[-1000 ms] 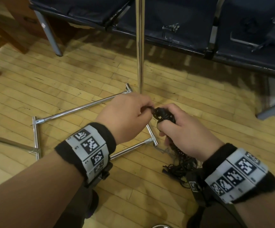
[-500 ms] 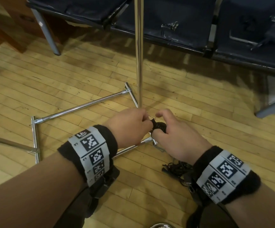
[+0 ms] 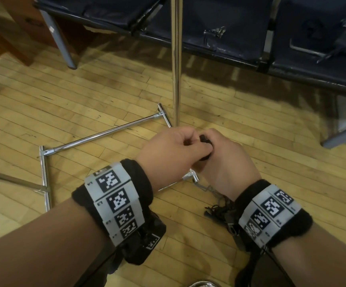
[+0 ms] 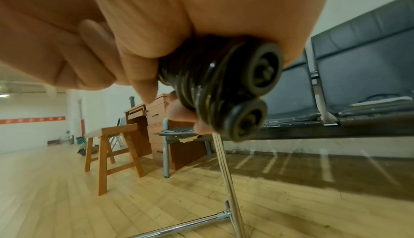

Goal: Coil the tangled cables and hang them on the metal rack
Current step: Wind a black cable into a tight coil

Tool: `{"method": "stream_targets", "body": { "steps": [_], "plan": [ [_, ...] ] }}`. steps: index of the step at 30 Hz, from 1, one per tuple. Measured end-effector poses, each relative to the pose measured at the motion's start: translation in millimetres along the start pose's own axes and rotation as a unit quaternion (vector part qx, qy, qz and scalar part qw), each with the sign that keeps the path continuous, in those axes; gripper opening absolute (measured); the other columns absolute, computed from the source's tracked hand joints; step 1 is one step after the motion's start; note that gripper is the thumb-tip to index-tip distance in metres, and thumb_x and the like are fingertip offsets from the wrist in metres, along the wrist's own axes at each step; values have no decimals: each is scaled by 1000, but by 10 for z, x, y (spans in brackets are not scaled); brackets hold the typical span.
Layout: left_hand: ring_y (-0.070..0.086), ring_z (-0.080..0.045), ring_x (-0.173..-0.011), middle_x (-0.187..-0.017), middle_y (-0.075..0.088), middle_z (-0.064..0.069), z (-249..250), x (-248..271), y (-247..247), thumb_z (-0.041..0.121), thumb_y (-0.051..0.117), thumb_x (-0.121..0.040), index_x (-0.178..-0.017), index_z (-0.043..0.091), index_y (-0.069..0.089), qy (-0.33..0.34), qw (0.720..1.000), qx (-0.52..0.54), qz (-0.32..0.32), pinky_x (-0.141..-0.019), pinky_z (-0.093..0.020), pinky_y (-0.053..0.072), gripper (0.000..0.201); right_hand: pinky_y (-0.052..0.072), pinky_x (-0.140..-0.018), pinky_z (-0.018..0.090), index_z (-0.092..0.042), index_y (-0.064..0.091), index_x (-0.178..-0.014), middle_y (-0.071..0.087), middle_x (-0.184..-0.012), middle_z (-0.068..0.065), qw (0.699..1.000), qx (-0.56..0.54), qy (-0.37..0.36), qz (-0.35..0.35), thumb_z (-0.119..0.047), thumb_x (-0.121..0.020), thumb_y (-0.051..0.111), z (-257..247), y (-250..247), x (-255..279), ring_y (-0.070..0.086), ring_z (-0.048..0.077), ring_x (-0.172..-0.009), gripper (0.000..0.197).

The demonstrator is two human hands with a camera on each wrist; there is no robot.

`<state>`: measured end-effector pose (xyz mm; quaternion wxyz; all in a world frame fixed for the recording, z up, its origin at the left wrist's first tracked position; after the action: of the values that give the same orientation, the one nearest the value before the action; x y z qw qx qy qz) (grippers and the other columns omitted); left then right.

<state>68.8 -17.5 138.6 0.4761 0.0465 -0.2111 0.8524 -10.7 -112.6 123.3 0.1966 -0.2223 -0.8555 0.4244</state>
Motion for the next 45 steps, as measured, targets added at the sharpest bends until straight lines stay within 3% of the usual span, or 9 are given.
{"method": "stream_targets", "body": {
  "steps": [5, 10, 14, 18, 23, 28, 33, 39, 45],
  "plan": [
    [46, -2, -55, -59, 49, 12, 243, 96, 5, 34, 73, -93, -68, 25, 49, 94, 988, -123, -6, -51, -14, 39, 35, 53, -53, 31, -31, 67, -91, 71, -67, -2, 980, -160, 69, -93, -29, -85, 69, 116, 133, -67, 66, 13, -55, 7],
    [42, -4, -55, -59, 44, 12, 506, 260, 41, 33, 66, -87, -67, 23, 45, 194, 969, -145, -53, -52, -14, 38, 31, 51, -53, 39, -19, 69, -79, 64, -62, 19, 939, -293, 17, -181, -11, -79, 72, 35, 110, -5, 60, 27, -51, 9],
    [43, -2, -50, -56, 47, 15, 483, 217, -66, 20, 69, -89, -65, 28, 49, 182, 977, -53, -99, -51, -13, 37, 32, 50, -47, 32, -19, 70, -75, 59, -55, 12, 880, -393, -7, -266, -9, -69, 77, -115, 145, 84, 56, 26, -43, 14],
    [48, -8, -46, -53, 52, 8, 315, 58, -322, 8, 68, -98, -60, 30, 56, 117, 988, 69, -80, -47, -16, 41, 45, 49, -50, 33, -5, 69, -96, 53, -54, 13, 844, -442, 0, -305, -16, -69, 73, -217, 161, 126, 50, 24, -41, 29],
    [46, -13, -45, -51, 44, 9, 23, -53, -404, 12, 71, -96, -52, 29, 61, 4, 988, 146, -43, -40, -19, 34, 48, 51, -47, 33, -10, 70, -97, 60, -55, 7, 909, -342, 23, -236, -13, -80, 72, -127, 141, 46, 55, 22, -44, 17],
    [47, -9, -44, -48, 51, 8, 63, -9, -310, 16, 72, -95, -54, 29, 62, 21, 998, 56, -11, -43, -20, 38, 44, 55, -48, 33, -25, 65, -86, 66, -55, -1, 970, -198, 55, -132, -28, -79, 69, 24, 151, -101, 63, 14, -43, 9],
    [44, -1, -39, -52, 61, 6, 243, 70, -314, 36, 70, -92, -64, 28, 61, 83, 994, -74, 24, -41, -12, 35, 31, 62, -52, 44, -32, 65, -87, 72, -64, 1, 980, -165, 78, -85, -35, -74, 70, 88, 180, -162, 66, 14, -46, 14],
    [63, 0, -57, -78, 77, 12, 163, -35, -521, 35, 69, -99, -87, 34, 67, 78, 987, -115, 84, -50, -11, 47, 13, 53, -55, 20, -44, 54, -109, 68, -84, -15, 994, -96, 35, -30, -52, -86, 70, 46, 132, -70, 66, 0, -69, 28],
    [75, -2, -77, -93, 77, 19, 39, -150, -675, 18, 68, -101, -107, 38, 63, 77, 990, -62, 102, -61, -15, 55, 21, 57, -65, 14, -49, 53, -120, 70, -105, -22, 963, -254, -11, -92, -63, -88, 55, -134, 130, 66, 66, -10, -92, 34]
  ]
}}
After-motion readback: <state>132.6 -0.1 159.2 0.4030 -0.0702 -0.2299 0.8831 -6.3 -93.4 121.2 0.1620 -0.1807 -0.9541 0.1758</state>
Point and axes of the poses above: each hand's wrist, its own x-axis away from the middle knuckle, its own y-axis out of the palm, z = x × y, the point moved 9 cm from there along -x, towards the middle knuckle
